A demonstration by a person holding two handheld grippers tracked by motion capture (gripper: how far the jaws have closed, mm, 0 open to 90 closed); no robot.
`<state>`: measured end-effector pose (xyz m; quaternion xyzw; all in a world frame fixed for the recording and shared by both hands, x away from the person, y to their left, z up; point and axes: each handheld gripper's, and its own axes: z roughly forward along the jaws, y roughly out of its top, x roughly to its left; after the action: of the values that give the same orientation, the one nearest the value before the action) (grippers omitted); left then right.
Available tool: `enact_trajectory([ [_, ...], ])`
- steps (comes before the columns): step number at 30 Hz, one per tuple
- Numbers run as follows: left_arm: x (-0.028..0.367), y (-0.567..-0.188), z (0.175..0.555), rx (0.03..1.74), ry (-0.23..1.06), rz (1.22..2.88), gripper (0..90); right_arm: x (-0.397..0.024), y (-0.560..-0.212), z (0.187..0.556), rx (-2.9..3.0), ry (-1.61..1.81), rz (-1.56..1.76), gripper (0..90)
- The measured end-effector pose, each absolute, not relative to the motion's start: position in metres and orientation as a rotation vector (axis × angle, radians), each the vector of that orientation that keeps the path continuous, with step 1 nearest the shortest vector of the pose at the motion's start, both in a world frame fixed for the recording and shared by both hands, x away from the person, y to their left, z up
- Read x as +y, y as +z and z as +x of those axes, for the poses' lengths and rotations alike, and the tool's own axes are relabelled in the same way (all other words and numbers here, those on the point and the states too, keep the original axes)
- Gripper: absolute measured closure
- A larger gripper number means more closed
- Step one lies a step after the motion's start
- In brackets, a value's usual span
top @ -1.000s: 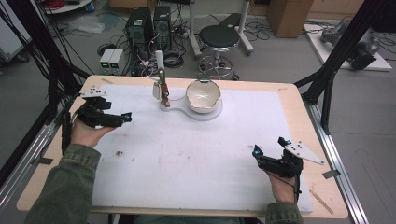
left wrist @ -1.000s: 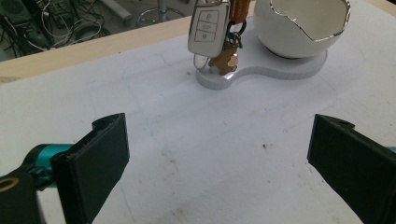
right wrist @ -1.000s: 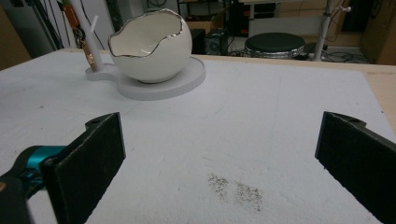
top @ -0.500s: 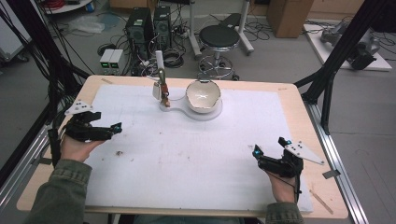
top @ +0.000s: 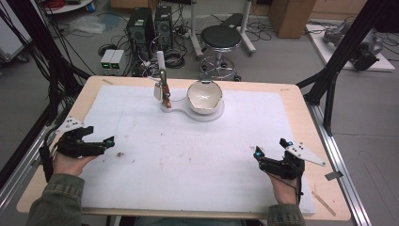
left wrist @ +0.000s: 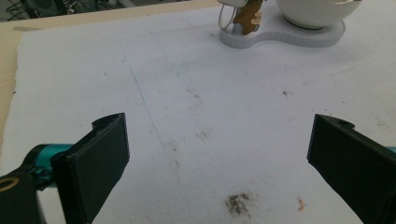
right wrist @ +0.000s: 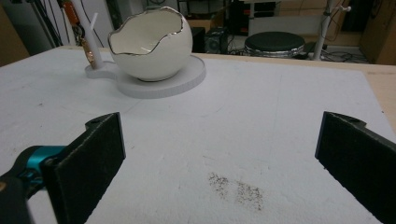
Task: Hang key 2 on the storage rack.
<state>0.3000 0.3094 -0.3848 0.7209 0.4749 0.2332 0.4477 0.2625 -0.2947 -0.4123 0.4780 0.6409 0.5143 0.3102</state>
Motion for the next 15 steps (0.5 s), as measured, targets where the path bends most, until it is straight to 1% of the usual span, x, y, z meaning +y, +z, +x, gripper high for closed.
enact_trajectory([
  [15,0.331,-0.412,0.278,1.227,0.602,1.691,6.0,-0.294,-0.412,0.262,1.697,1.364,1.256,0.4],
])
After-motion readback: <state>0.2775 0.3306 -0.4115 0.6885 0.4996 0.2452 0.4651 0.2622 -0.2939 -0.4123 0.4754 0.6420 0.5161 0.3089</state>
